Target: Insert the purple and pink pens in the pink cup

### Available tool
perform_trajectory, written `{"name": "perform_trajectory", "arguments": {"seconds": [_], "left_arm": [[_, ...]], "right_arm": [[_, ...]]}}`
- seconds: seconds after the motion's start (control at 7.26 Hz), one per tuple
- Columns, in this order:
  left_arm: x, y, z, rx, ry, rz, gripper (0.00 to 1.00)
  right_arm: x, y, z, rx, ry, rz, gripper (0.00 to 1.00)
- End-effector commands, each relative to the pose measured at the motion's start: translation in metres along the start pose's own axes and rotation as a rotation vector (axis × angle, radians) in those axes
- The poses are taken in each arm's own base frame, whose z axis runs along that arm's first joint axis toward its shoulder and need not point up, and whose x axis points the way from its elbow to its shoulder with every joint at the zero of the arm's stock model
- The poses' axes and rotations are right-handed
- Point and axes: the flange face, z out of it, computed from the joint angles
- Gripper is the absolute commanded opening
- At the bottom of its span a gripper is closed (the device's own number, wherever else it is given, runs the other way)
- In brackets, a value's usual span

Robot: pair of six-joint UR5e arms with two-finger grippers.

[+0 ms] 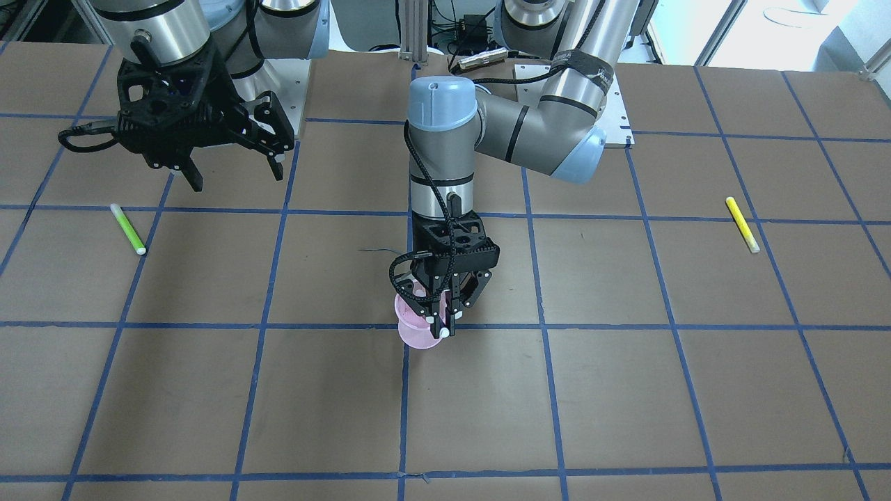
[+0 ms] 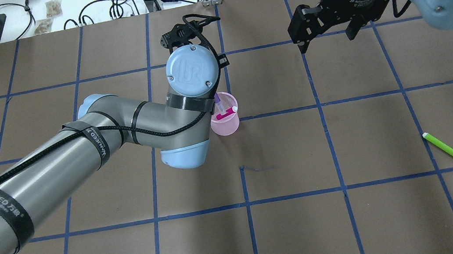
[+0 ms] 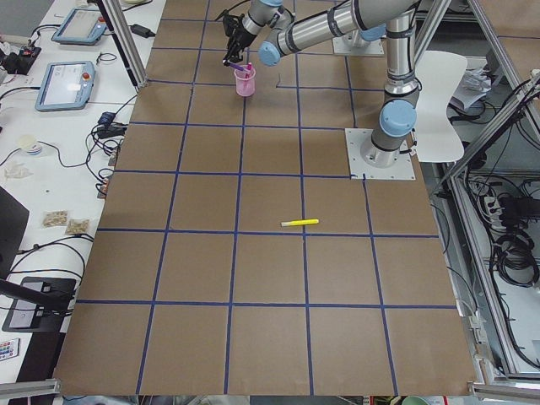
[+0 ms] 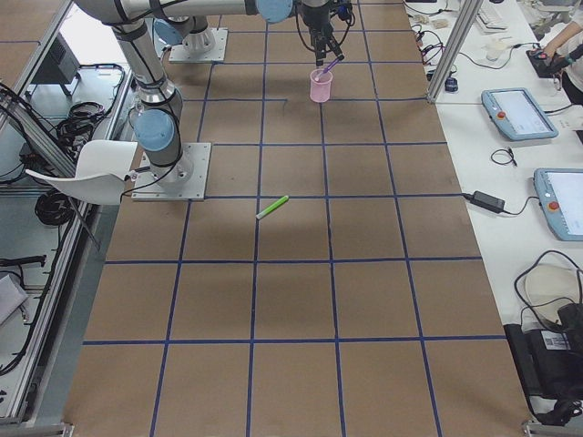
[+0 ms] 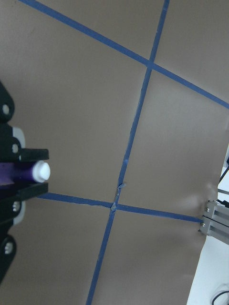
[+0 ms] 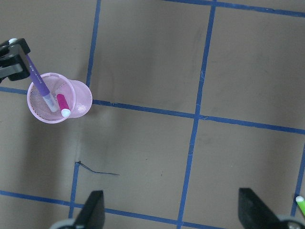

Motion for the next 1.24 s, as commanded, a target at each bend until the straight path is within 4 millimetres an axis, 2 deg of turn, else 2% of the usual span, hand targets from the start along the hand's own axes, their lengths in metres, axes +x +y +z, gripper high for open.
{"name": "perform_trajectory", "arguments": {"seconds": [0.0,0.28,0.41,0.69,0.83,1.1], "left_arm": [[-0.0036,0.0101,0.0055,-0.021,-0.013,0.011,0.00],[-0.0041,0.0123,0.0079,-0.026,-0.015,0.022,0.00],[-0.0040,0.0124,0.0079,-0.027,-0.014,0.023,0.21],[-0.0037,0.0122,0.0076,-0.026,-0.011,0.019,0.92],[-0.0037,0.0122,0.0076,-0.026,-0.011,0.019,1.00],[-0.0030,0.0104,0.0059,-0.021,-0.008,0.018,1.00]], "right_arm": [[0.0001,-0.0003,0.0014,-0.002,0.000,-0.016,1.00],[-0.0001,0.0002,0.0008,-0.001,-0.001,-0.016,1.00],[0.0000,0.0000,0.0000,0.000,0.001,-0.018,1.00],[-0.0001,0.0002,0.0008,-0.002,-0.001,-0.018,1.00],[0.0000,-0.0002,0.0016,-0.003,-0.001,-0.017,1.00],[0.0000,0.0000,0.0023,-0.005,-0.001,-0.017,1.00]]}}
